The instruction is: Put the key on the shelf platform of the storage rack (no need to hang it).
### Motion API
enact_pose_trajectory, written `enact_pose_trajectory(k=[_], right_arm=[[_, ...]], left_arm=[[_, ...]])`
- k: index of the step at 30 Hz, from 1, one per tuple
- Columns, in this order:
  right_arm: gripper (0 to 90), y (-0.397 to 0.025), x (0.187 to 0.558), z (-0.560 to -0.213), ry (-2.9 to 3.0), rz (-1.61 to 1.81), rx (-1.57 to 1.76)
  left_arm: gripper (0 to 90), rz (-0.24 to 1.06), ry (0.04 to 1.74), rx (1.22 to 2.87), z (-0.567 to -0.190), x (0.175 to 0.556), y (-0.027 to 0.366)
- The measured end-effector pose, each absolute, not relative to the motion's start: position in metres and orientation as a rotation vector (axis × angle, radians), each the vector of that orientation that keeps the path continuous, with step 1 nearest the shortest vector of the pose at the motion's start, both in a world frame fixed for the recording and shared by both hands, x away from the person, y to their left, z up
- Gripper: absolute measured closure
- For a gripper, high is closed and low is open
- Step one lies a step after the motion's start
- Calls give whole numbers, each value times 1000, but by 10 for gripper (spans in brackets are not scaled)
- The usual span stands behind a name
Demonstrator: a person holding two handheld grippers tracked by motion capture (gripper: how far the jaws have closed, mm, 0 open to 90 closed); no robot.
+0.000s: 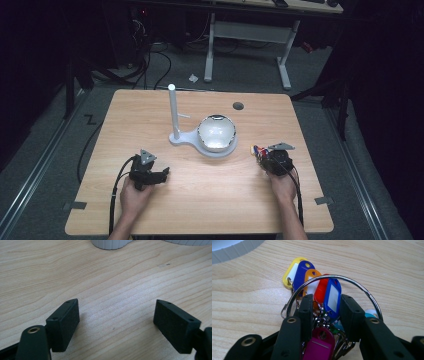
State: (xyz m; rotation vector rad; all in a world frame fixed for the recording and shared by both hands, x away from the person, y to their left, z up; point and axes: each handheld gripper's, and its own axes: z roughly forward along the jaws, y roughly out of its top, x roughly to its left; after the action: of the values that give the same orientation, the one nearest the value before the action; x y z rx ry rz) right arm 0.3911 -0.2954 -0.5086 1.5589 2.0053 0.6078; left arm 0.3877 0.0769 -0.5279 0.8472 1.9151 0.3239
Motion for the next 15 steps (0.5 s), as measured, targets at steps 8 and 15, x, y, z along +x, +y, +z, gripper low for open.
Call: enact_pose_trajectory(k=[8,15], right_arm=[[750,-304,392,-509,1994,711,1604],[787,-305,390,-508,1990,747,1586]], left_arm=[[211,324,1915,848,-528,388,77],[211,323,1916,847,-528,388,77]])
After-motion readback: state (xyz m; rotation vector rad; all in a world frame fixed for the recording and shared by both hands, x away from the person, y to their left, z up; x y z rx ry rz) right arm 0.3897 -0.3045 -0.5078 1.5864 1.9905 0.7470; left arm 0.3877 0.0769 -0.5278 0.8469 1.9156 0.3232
